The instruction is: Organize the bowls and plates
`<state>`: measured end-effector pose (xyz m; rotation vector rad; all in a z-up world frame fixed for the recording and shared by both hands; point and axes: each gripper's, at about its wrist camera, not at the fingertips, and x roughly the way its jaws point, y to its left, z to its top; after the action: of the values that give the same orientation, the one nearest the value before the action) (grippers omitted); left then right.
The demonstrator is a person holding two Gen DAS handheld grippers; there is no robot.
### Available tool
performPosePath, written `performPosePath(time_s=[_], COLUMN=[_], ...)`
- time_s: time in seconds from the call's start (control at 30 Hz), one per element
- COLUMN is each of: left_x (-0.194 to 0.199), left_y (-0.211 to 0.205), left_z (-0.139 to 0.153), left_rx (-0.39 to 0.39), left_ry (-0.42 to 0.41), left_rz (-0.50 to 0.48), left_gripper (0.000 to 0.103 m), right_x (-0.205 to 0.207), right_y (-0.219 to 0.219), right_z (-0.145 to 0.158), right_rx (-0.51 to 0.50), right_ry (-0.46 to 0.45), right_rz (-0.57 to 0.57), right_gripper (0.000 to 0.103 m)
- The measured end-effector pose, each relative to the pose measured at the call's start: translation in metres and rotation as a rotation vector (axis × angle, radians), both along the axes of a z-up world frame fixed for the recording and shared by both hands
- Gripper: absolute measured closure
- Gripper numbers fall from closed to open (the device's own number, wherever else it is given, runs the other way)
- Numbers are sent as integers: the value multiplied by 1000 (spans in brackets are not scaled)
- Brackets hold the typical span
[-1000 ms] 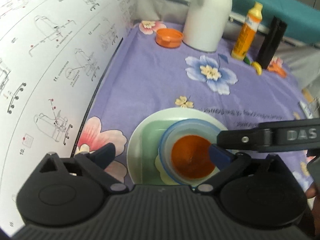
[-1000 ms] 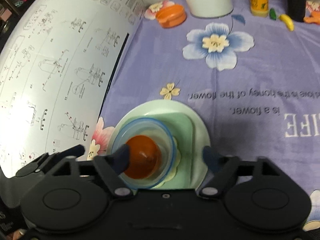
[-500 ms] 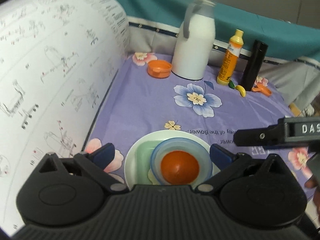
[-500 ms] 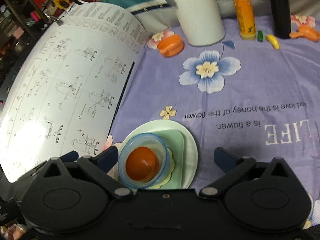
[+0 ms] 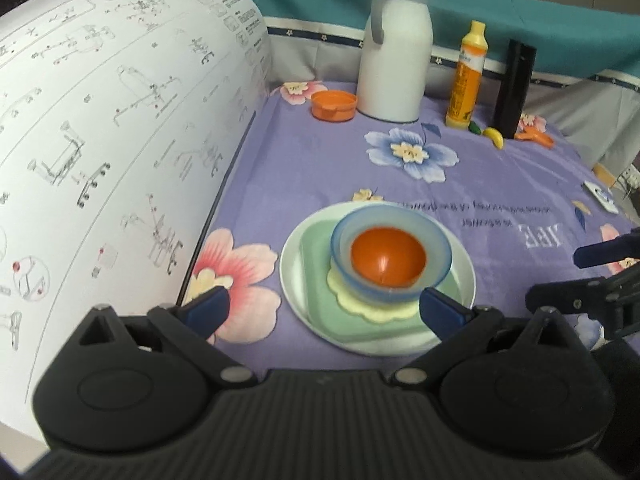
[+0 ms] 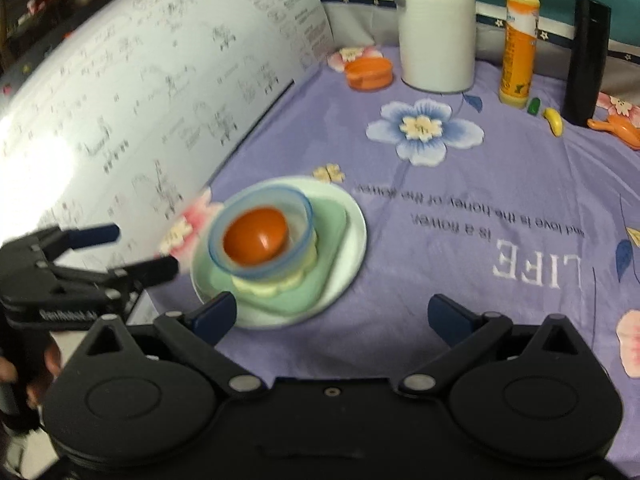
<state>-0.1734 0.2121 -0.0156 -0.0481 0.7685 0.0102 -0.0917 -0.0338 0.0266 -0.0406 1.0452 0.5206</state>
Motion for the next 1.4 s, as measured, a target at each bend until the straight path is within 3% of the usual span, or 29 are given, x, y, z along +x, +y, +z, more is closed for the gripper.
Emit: performPosePath(time_s=[0.3, 1.4], left_x=[-3, 11], left_y=[-6, -2], left_z=[-14, -47], left_rx=[9, -2], left_ry=[37, 118], left_rz=[-27, -35], left_gripper=[0, 0], right_x=[-18, -11], right_y=[1, 7], right_z=[-3, -30], right_rx=[-25, -74], right_ry=[-48, 44], right_rz=[37, 71], right_gripper=[0, 0])
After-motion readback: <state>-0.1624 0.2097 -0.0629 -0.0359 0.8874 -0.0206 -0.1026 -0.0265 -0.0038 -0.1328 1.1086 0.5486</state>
